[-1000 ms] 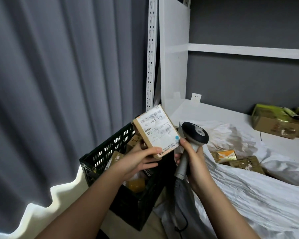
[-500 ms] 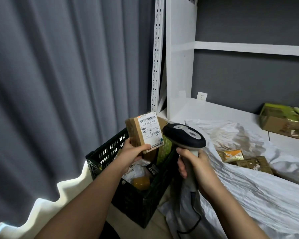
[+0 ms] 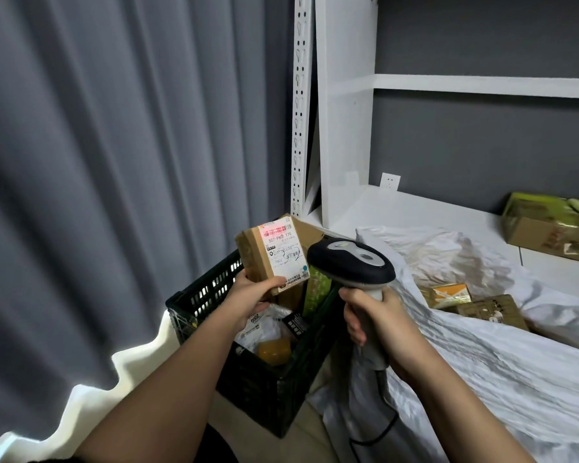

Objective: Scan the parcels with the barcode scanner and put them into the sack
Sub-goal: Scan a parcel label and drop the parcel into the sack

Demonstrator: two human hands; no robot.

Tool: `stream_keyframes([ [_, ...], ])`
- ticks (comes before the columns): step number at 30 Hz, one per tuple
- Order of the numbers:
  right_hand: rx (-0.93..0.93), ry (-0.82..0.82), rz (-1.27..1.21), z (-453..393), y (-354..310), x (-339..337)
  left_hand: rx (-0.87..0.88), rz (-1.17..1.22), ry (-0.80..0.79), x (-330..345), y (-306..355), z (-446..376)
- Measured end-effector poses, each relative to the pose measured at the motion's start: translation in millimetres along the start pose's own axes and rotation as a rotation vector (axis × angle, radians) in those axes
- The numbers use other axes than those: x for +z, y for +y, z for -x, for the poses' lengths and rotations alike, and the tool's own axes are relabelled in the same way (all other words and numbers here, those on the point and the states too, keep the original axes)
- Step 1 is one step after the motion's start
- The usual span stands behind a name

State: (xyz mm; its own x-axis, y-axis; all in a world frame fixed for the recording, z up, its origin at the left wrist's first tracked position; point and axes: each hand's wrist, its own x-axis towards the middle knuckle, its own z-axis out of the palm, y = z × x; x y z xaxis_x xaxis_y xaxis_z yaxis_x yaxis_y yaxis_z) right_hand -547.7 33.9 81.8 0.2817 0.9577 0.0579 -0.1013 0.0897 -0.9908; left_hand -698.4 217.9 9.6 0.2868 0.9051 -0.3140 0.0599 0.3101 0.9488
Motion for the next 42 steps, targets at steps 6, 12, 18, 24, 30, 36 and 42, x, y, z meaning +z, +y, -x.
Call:
stream_keyframes([
  [6, -0.005, 0.012, 0.028, 0.2, -1.4, -0.5, -0.007, -0.011, -0.011, -1.2, -1.0, -0.6],
  [12, 0.017, 0.021, 0.052, 1.6, -2.6, -1.9, 0.000, -0.039, -0.021, -0.4, -0.2, 3.4],
  [18, -0.019, 0.130, -0.066, 13.2, -17.1, -19.8, 0.116, -0.105, 0.057, 12.7, 10.9, 21.1],
  [24, -0.104, 0.353, -0.275, 35.0, -60.9, -82.1, 0.448, -0.279, 0.102, 79.5, 67.4, 70.8],
  [30, -0.142, 0.566, -0.367, 61.4, -84.3, -144.3, 0.635, -0.656, -0.011, 196.9, 123.2, 77.9],
  [36, -0.132, 0.628, -0.417, 75.5, -84.8, -177.3, 0.684, -1.145, -0.009, 296.1, 119.8, 52.2],
  [42, -0.110, 0.631, -0.420, 66.3, -78.6, -188.0, 0.911, -1.675, 0.116, 344.1, 88.0, 18.8],
])
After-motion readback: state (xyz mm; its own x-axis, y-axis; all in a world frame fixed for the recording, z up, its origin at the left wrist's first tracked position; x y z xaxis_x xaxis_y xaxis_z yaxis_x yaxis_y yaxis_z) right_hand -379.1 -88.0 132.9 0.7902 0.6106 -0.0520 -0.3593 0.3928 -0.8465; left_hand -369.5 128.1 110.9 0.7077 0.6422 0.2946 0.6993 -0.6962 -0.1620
